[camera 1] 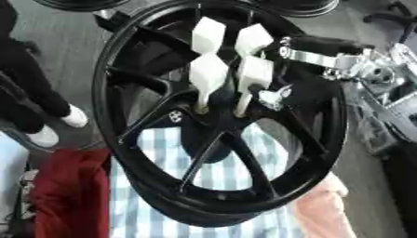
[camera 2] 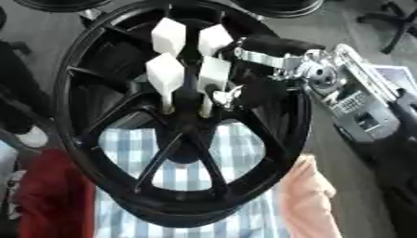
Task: Pull the pin out of the wheel hub.
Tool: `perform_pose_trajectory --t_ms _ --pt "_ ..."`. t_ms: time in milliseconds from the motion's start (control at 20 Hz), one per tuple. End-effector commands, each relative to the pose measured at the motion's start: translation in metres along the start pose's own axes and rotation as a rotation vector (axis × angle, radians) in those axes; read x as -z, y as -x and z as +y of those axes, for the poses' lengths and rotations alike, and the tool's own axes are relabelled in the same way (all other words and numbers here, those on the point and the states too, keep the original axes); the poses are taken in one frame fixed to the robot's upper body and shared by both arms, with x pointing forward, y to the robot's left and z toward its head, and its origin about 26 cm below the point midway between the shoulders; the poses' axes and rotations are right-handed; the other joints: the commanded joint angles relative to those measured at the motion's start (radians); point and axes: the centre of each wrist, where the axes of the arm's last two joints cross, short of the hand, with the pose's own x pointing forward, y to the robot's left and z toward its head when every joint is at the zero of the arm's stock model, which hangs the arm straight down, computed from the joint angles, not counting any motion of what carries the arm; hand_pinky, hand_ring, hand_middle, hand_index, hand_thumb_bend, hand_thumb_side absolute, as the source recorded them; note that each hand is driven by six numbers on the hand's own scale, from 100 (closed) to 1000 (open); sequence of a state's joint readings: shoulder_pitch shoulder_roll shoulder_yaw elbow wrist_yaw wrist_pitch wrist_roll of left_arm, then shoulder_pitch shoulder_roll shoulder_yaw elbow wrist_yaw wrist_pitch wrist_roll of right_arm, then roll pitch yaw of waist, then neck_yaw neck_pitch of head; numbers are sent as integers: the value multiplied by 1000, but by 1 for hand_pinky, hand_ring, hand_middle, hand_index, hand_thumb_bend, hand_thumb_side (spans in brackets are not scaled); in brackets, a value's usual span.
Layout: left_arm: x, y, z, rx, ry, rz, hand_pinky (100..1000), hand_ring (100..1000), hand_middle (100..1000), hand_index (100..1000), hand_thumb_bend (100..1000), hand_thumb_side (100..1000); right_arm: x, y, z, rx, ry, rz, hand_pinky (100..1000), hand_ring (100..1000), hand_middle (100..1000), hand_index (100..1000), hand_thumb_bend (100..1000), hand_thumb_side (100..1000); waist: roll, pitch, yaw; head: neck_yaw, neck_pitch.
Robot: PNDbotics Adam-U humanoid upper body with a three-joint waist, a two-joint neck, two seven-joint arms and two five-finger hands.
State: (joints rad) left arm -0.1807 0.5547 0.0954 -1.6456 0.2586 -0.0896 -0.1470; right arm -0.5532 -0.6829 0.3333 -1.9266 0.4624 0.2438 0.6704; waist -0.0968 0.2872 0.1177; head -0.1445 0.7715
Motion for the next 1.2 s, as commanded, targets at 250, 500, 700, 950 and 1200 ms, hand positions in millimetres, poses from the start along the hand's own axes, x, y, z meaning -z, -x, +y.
perform_pose_trajectory --t_ms 250,500,700,950,1200 --pt "3 -10 7 35 2 -19 818 911 727 765 100 801 -5 1 -5 27 55 11 634 642 556 742 100 547 8 -9 -1 -3 -2" --pt "3 -10 7 37 0 -19 818 912 724 764 100 798 -10 -1 -7 61 101 6 615 614 493 684 100 437 12 -10 -4 -3 -2" --pt "3 -10 7 37 0 -18 819 912 723 764 100 795 -15 -5 -10 75 127 -11 598 591 461 651 100 358 14 -10 -6 -3 -2" --pt "3 -10 8 37 0 -19 819 912 721 763 100 793 -21 -6 -16 96 153 -25 578 570 433 618 100 278 17 -11 -7 -2 -2" --pt "3 -9 7 39 0 -15 819 912 719 762 100 793 -24 -4 -21 121 169 -46 561 549 406 588 100 245 20 -13 -9 -1 -2"
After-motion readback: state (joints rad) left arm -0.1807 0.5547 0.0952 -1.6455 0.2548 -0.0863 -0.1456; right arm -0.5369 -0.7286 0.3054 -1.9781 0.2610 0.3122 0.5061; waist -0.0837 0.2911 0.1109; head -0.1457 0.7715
